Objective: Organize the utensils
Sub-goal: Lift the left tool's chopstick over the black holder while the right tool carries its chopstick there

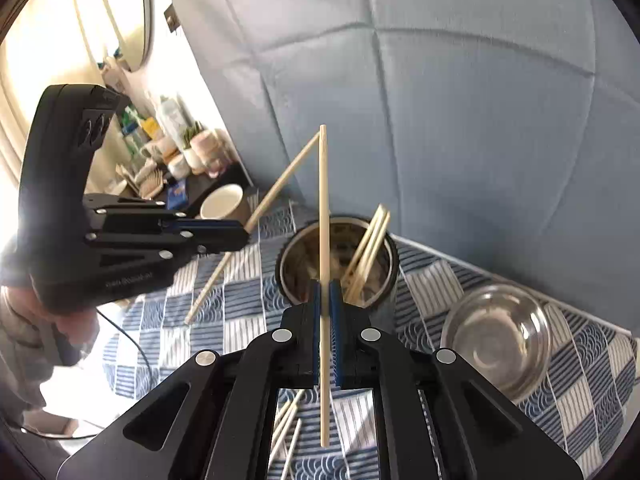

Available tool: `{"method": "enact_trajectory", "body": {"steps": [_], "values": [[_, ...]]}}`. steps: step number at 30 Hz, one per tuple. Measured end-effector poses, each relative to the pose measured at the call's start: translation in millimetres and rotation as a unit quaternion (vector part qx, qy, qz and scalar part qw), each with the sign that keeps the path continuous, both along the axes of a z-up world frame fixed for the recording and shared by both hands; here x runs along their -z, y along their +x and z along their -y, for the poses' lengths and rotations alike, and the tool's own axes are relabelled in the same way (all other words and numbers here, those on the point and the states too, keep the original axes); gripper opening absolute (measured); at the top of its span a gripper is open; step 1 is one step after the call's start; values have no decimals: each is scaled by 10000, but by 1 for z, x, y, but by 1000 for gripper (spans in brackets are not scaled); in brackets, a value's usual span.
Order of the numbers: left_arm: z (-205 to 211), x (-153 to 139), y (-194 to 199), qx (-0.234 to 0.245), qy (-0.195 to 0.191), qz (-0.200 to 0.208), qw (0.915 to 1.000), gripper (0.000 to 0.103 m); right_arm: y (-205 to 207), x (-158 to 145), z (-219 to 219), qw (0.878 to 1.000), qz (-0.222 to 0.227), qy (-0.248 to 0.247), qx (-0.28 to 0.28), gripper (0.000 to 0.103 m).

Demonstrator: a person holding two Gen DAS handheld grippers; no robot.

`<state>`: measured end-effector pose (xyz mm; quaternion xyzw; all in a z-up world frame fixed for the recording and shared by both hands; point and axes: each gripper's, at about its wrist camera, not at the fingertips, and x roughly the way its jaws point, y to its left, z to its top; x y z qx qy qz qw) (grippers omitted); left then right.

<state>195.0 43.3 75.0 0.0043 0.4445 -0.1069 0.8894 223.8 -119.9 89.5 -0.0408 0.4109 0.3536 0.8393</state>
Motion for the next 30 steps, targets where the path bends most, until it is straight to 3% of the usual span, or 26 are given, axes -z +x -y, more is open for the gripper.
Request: {"method": "enact_trajectory", "body": {"steps": [4, 8, 12, 17, 24, 30], "values": [[0, -4, 12, -41, -142, 246, 9996, 5, 15, -3, -3, 9997, 147, 208, 13, 5], [0, -9, 14, -7, -341, 872, 9956, 5, 29, -5, 1, 9967, 394, 708, 68, 5], [-1, -14, 10, 105, -759, 1596, 9842, 5, 40, -3, 5, 9906, 540, 1254, 102, 5], [2, -4, 15, 97, -880, 2018, 9754, 5, 52, 3, 0, 9899, 565, 1292, 144, 5], [-1, 22, 20, 29, -1038, 2204, 9699, 5, 65, 19, 2, 9840, 599, 1617, 442, 5], [-6, 42, 20, 44, -1167, 2052, 9717, 5, 69, 35, -9, 9876, 591, 1401, 377, 5]]}}
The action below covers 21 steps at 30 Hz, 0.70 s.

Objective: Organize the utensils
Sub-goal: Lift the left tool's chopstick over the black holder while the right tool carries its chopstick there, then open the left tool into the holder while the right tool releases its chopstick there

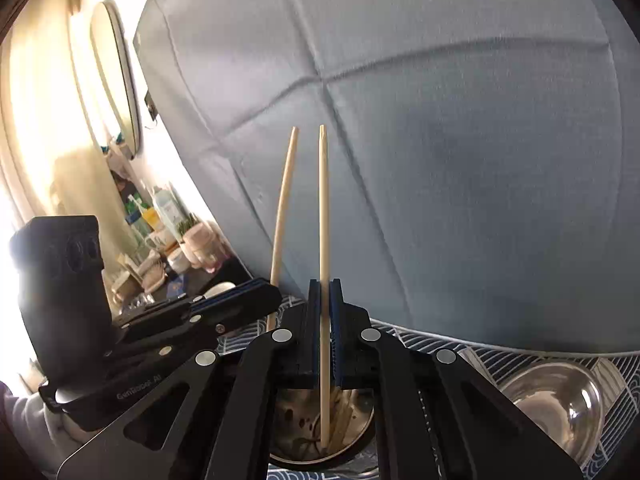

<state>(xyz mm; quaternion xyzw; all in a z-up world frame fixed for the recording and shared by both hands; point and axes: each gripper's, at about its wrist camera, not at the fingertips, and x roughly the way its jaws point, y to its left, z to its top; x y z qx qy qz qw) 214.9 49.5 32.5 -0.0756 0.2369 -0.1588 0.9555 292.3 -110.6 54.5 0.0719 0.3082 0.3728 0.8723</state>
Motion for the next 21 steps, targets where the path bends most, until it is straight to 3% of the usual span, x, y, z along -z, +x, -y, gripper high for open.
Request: {"method": "enact_trajectory", "body": {"steps": [10, 18, 21], "values": [[-4, 15, -3, -58, 73, -156, 9998, 5, -1, 14, 0, 9997, -149, -204, 5, 5], [-8, 20, -4, -107, 138, -203, 9996, 5, -7, 9, 5, 9996, -126, -250, 12, 8], [-13, 17, -5, -160, 132, -186, 9996, 10, -10, 6, 9, 9997, -83, -225, 53, 8]]}}
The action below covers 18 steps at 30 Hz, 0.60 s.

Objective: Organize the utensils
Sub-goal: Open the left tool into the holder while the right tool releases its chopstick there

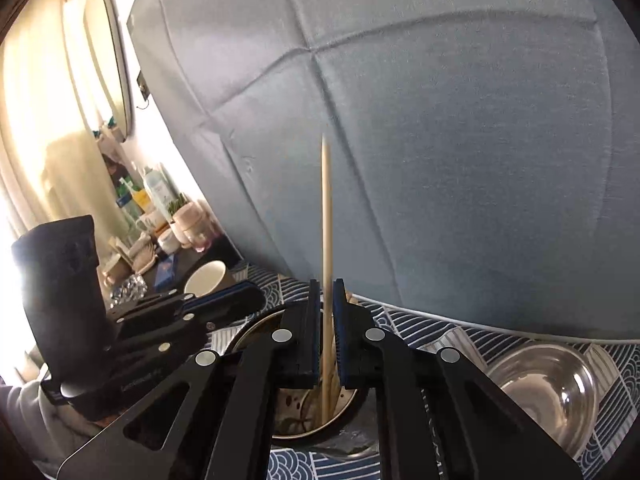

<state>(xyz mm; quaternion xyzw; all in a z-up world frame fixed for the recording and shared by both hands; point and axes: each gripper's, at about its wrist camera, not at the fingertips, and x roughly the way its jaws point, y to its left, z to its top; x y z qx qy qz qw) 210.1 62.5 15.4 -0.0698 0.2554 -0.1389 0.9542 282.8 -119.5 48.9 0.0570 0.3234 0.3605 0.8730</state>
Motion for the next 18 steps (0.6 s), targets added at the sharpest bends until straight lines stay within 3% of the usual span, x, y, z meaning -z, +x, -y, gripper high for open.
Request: {"method": "enact_trajectory", "body": {"steps": [6, 7, 9, 12, 14, 16, 18], "values": [[-10, -10, -7, -141, -120, 37, 9998, 25, -6, -8, 4, 9998, 74, -127, 128, 10], [-11, -11, -8, -160, -125, 39, 9998, 29, -6, -9, 5, 9998, 66, -129, 149, 12], [-14, -13, -10, -213, -133, 21, 9997, 33, -10, -12, 8, 9996, 102, -122, 212, 27], [-18, -15, -16, -266, -143, 8, 9995, 38, -15, -18, 10, 9994, 163, -135, 274, 31], [-21, -17, -21, -306, -124, 16, 9995, 44, -19, -21, 12, 9991, 211, -158, 323, 36], [-24, -19, -27, -351, -95, 1, 9993, 58, -23, -25, 14, 9989, 243, -180, 372, 42], [-27, -21, -32, -369, -113, 7, 9993, 60, -27, -28, 16, 9986, 268, -195, 415, 47]]}}
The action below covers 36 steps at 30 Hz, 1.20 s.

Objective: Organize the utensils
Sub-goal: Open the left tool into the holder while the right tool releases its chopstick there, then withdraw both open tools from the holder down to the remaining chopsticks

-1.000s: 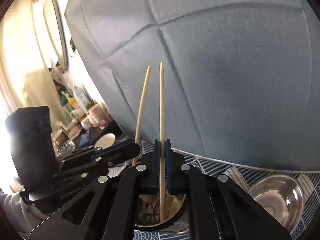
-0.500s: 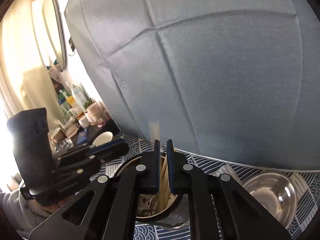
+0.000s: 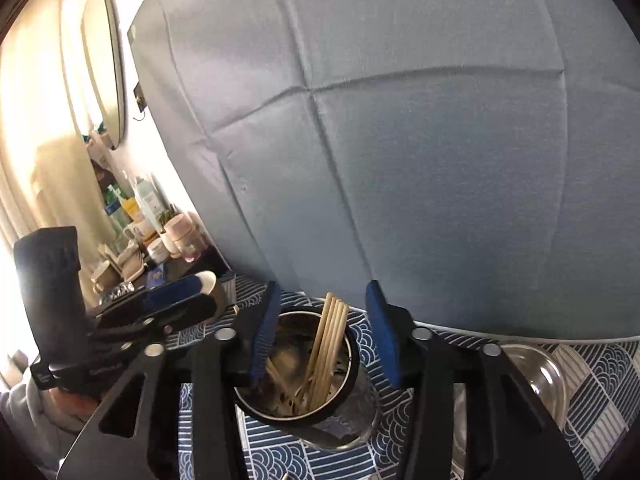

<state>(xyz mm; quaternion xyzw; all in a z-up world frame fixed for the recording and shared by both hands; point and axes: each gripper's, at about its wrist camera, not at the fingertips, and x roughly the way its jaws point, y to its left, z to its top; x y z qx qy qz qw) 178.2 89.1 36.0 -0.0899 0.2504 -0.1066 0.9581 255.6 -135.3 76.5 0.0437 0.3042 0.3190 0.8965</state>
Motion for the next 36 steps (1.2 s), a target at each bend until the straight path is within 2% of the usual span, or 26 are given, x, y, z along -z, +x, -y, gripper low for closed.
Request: {"method": "enact_trajectory", "body": {"steps": [1, 5, 6, 8, 12, 14, 25, 30, 36], "values": [[-1, 0, -2, -13, -7, -30, 10000, 65, -2, -1, 1, 10000, 2, -6, 6, 48], [-5, 3, -10, -48, -4, -171, 9998, 73, -11, -4, 3, 9999, 14, -107, 84, 60], [-6, 4, -13, -50, -5, -221, 9997, 75, -13, -4, 4, 9998, 2, -162, 141, 66], [-8, 6, -18, -66, -23, -282, 9996, 76, -16, -3, 5, 9995, -42, -250, 212, 69], [-7, 14, -22, -89, 40, -659, 9978, 90, -23, 3, 5, 9984, -105, -476, 271, 78], [-6, 20, -25, -45, 97, -834, 9965, 91, -28, 7, 5, 9977, -180, -587, 270, 83], [8, 59, -46, 61, 583, -1582, 9857, 96, -49, 37, 12, 9935, -682, -882, 223, 85], [18, 81, -58, 229, 729, -1958, 9777, 96, -64, 56, 14, 9900, -868, -1096, 187, 85], [34, 107, -76, 454, 1117, -2347, 9646, 96, -85, 82, 21, 9839, -1115, -1398, 47, 85]]}}
